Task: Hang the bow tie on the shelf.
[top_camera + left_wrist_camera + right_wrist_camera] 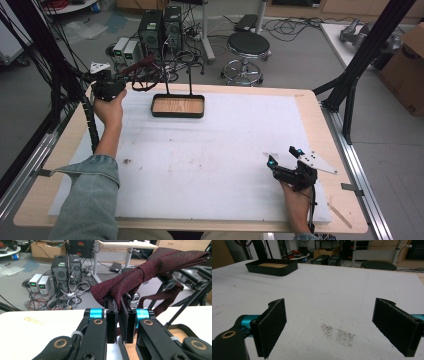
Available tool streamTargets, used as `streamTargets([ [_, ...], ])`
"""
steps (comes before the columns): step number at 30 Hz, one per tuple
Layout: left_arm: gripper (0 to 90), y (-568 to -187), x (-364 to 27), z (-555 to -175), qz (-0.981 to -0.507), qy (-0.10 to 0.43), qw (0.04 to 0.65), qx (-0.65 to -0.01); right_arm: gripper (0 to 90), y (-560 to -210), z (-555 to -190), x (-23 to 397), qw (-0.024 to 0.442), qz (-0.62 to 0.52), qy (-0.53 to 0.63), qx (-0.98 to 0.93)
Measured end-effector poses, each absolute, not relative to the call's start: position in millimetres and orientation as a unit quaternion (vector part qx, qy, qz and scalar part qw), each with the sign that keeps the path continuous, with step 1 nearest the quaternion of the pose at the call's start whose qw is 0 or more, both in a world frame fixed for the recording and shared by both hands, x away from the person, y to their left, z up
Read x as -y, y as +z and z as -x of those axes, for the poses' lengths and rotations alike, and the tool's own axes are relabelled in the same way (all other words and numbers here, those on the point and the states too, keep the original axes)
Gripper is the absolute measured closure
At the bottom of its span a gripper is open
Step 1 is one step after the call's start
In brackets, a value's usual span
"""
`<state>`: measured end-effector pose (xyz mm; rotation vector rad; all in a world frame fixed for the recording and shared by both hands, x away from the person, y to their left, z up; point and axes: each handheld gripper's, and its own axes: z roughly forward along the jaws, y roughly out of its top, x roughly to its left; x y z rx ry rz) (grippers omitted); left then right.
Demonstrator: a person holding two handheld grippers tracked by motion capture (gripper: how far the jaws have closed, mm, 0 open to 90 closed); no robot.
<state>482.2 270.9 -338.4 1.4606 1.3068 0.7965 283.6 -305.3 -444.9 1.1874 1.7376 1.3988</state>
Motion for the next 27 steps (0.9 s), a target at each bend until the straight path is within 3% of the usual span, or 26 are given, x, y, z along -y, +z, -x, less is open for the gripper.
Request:
streamTargets([
  [27,83.6,-364.5,-269.7,-489.9,-0.634,0.298,0.457,-0.548,11.0,-445.6,-284.5,305.1,0.299,-0.449,0.525,-0.658],
])
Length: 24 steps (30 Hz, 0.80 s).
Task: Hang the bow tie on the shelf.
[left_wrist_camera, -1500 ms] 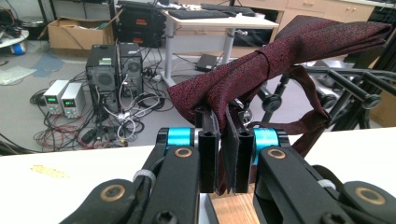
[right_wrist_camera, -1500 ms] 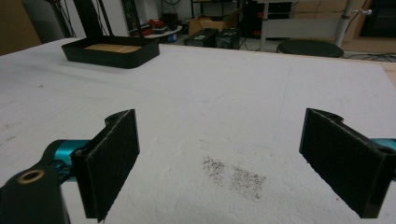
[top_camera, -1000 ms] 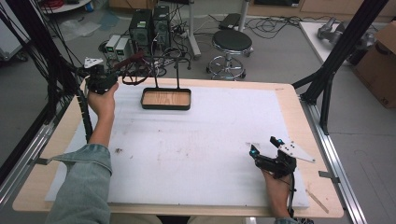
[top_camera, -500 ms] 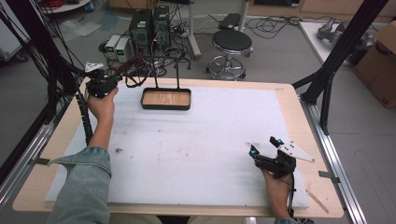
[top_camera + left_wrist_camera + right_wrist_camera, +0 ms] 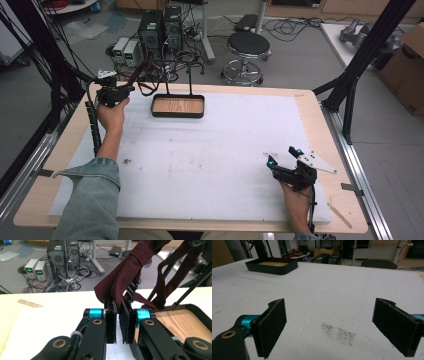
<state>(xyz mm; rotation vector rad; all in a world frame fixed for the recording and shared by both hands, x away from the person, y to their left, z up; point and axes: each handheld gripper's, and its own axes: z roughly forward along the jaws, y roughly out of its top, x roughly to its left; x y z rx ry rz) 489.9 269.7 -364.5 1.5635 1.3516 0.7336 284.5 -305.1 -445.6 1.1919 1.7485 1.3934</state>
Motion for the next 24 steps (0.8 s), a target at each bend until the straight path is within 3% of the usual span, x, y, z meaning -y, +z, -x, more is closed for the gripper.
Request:
streamTargets([
  [24,77.4,-368.3,-269.5,-491.1,-0.65,0.296,0.437,-0.546,11.0,-445.4,-284.1,305.0,0.298,-0.45,0.524,-0.658],
])
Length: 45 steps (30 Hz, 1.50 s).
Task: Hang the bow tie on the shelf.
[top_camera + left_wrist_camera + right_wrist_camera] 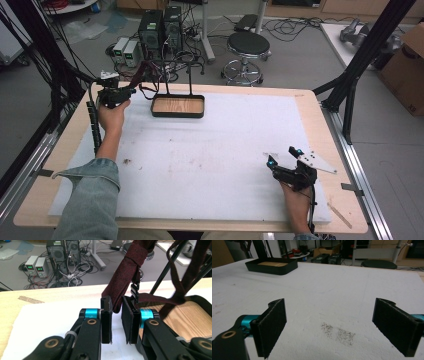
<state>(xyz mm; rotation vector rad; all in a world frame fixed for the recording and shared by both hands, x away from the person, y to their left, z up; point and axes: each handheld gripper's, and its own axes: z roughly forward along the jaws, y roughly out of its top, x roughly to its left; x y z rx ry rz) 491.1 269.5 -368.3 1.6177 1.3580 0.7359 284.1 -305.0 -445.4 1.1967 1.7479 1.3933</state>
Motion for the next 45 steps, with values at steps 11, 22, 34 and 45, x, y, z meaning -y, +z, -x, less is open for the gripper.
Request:
streamTargets([
  [11,71.1,-363.5,-273.7,-487.3,-0.653,0.296,0.442,-0.54,11.0,-445.5,-284.4,305.2,0.299,-0.449,0.525,-0.658],
  [22,63.3,-345.0,-272.2,-466.2,-0.667,0.3,0.469,-0.496,11.1,-445.6,-284.5,305.1,0.298,-0.45,0.525,-0.658],
  [34,53.1,-327.8,-273.9,-428.3,-0.679,0.308,0.49,-0.452,11.0,-445.7,-284.5,305.1,0.298,-0.451,0.525,-0.658],
  [45,47.4,-325.0,-275.2,-380.3,-0.686,0.315,0.509,-0.415,11.0,-445.5,-284.2,304.9,0.3,-0.452,0.523,-0.657],
])
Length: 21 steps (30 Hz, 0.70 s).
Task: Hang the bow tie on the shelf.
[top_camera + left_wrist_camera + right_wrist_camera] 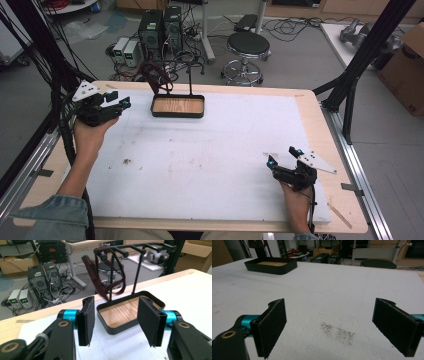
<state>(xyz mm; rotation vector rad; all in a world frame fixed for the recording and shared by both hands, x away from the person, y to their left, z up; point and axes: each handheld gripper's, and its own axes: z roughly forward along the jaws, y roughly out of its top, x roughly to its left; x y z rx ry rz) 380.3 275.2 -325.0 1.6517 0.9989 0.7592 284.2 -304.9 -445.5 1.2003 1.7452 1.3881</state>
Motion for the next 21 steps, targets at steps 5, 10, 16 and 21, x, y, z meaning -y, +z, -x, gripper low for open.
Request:
streamTargets([
  [5,45.6,-325.4,-277.9,-359.6,-0.685,0.321,0.52,-0.398,11.1,-445.6,-284.3,304.9,0.302,-0.452,0.521,-0.658],
  [10,43.2,-329.7,-280.3,-344.2,-0.688,0.319,0.525,-0.387,11.0,-445.6,-284.3,304.9,0.302,-0.452,0.521,-0.659],
  [16,37.3,-343.8,-279.6,-323.5,-0.694,0.314,0.524,-0.38,11.0,-445.6,-284.2,304.7,0.302,-0.451,0.52,-0.659],
  [21,31.4,-359.6,-276.2,-306.3,-0.696,0.312,0.52,-0.384,11.1,-445.7,-284.3,304.8,0.302,-0.452,0.52,-0.659],
])
